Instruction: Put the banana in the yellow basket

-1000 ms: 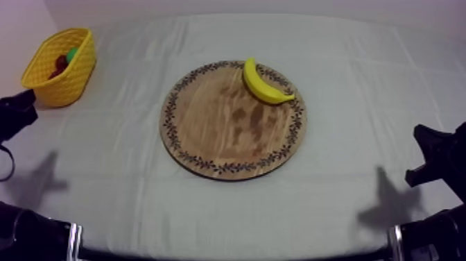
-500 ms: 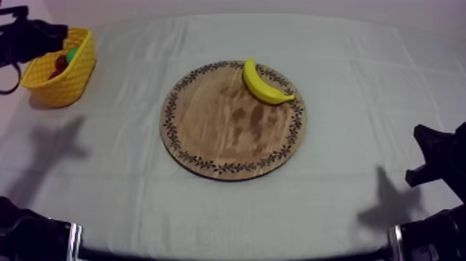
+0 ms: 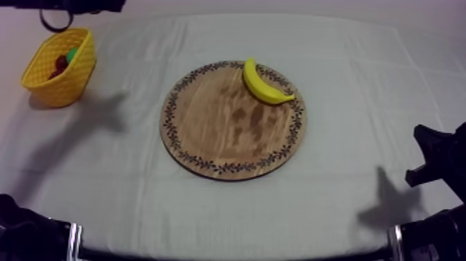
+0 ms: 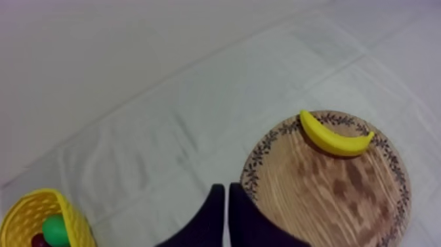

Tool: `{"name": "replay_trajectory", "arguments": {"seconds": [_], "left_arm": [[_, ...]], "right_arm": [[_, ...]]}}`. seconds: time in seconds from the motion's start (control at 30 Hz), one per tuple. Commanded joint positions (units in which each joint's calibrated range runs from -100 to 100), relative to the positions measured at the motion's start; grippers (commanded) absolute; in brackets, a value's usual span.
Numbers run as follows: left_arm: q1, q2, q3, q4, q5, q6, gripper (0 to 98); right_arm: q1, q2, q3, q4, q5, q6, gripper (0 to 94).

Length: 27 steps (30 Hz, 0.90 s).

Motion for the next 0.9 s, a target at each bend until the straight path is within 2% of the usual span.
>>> {"name": "replay_trajectory", "arguments": {"seconds": [0.0,0.33,0.6,0.87], "left_arm": [[0.86,4.51,-4.06,0.11,0.86,-0.47,0.4],[5.13,18.18,-16.15,0.43,7.78,-3.17,0.5],[7.58,29.0,-27.23,0.32,17.2,-6.45,0.9],[10.05,38.34,-37.31,-0.49,26.33,-10.52,12.7]], "right_arm": [[-0.01,0.03,-0.03,0.0,0.07,-0.01,0.2],[-0.01,0.03,-0.03,0.0,0.07,-0.01,0.2],[-0.01,0.03,-0.03,0.0,0.07,-0.01,0.2],[-0.01,0.03,-0.03,0.0,0.07,-0.01,0.2]]}}
